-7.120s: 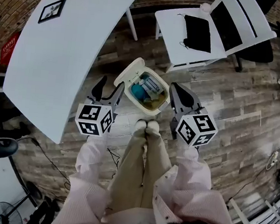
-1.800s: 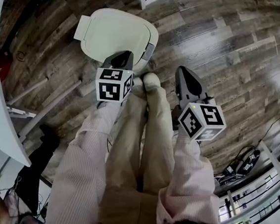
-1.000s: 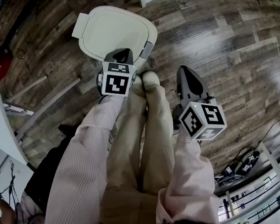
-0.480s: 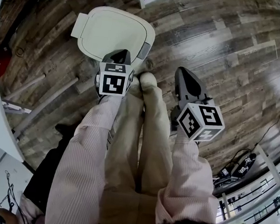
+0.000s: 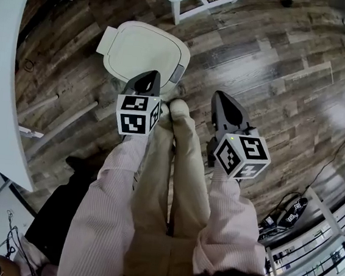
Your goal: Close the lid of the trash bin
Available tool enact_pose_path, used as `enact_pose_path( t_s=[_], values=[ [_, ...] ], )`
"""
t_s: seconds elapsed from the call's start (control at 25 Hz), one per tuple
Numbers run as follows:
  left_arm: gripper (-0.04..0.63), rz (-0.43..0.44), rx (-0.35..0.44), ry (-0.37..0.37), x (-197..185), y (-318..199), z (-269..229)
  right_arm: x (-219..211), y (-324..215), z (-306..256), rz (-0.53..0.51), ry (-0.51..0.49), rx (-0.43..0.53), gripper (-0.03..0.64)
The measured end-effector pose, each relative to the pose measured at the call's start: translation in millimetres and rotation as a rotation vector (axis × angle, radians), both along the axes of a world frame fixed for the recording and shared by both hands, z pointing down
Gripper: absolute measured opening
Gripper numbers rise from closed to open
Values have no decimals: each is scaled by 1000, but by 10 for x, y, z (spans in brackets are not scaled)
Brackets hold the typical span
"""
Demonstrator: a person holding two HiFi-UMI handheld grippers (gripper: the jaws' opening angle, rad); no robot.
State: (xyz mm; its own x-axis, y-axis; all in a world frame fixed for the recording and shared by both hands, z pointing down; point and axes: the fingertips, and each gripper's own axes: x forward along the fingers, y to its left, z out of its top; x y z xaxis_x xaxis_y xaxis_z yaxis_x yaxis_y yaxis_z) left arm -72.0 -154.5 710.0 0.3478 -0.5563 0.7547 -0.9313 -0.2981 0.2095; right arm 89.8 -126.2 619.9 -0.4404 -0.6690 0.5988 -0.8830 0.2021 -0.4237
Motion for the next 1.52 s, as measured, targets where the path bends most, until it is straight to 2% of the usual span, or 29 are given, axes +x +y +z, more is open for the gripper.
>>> enact_pose_path(
  t_s=[0.28, 0.44, 0.84, 1.52],
  values=[
    [-8, -51, 80, 55, -24, -27, -595, -95, -95, -402, -29, 19, 47, 3],
    [-8, -55, 121, 46, -74, -12, -929, -153, -130, -627, -38, 23, 73, 3],
    [-8, -153, 262, 70, -332, 19, -1929, -282, -140, -1166, -112, 31, 124, 3],
    [-8, -200, 467, 39, -752, 119, -3270, -402, -385, -2162, -199, -33, 282, 3]
  ],
)
